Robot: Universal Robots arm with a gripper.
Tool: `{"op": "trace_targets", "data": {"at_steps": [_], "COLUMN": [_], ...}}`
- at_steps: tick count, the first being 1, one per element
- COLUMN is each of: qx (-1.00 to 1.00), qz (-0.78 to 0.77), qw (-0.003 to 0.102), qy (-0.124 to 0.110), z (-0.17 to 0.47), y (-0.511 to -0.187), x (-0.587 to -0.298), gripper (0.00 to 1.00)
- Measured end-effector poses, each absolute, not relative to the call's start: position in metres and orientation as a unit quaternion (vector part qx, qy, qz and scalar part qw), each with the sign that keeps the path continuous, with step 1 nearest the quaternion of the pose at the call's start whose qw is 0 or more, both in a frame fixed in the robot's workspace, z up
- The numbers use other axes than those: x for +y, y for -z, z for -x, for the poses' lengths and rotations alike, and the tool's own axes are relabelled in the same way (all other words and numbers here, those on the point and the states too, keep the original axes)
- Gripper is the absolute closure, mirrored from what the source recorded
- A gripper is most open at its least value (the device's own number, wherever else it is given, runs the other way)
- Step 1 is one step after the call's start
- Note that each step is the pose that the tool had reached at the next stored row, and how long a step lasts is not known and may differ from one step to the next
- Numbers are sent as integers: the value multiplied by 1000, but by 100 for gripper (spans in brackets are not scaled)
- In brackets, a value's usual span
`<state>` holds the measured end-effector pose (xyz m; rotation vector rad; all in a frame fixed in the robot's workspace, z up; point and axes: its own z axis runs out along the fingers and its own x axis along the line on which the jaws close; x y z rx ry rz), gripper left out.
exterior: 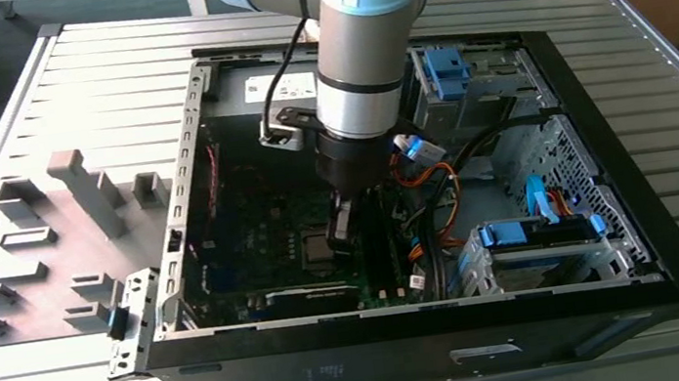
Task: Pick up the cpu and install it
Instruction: 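Install the first cpu locking lever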
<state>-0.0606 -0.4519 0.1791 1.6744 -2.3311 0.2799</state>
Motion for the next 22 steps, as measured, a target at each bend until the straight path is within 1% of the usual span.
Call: {"op": "trace_targets", "data": {"at_steps": [11,16,22], "qx": [-802,-802,-803], "qz": [-577,-577,-577], "qw": [126,122,119], "qy": [-94,-91,-88], "z": [55,57,59], "y": [-179,-179,-188], "x": [-452,-452,-452], "gripper": [89,89,89]}}
